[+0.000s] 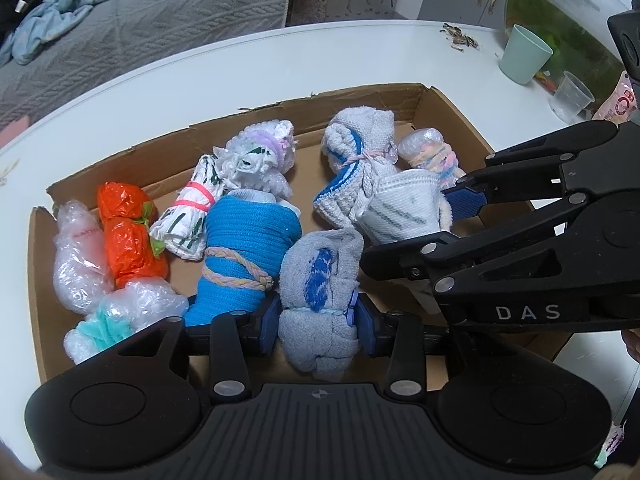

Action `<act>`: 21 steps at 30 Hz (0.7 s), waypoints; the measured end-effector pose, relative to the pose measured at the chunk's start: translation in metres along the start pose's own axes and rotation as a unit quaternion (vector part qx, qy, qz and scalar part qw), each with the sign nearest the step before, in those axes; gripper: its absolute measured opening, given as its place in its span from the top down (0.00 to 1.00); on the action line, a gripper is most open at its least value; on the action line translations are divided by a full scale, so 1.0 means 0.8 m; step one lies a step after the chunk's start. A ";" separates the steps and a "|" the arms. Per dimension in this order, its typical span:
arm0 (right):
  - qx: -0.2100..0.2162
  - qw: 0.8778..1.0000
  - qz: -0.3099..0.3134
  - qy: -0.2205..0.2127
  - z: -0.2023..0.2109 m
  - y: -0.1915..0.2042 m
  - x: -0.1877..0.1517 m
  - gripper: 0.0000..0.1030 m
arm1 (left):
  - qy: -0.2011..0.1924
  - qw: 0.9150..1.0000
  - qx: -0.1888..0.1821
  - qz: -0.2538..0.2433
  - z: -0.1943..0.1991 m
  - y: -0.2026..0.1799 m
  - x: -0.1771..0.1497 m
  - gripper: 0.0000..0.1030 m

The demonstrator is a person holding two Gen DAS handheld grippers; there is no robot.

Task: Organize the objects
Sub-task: 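Open both tools to release the bundles in the box, then withdraw both tools from the box toward the pile beside it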

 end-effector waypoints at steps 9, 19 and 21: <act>-0.019 1.000 -0.017 0.004 0.008 -0.005 0.000 0.53 | 0.009 1.000 -0.014 -0.003 0.009 -0.006 -0.003 0.32; -0.036 0.999 -0.013 0.028 0.021 -0.002 -0.014 0.33 | 0.025 0.999 -0.019 -0.042 0.023 -0.024 -0.016 0.22; -0.037 0.999 -0.011 0.028 0.023 0.001 -0.014 0.33 | 0.029 0.999 -0.019 -0.043 0.025 -0.024 -0.018 0.22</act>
Point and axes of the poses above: each gripper's, at about its wrist camera, not at the fingertips, and z roughly against the way its jaws point, y to its left, x to its top, the point moved 10 cm from there along -z, roughly the way its jaws point, and after that the axes turned 4 degrees about z, right-handed, at the moved point
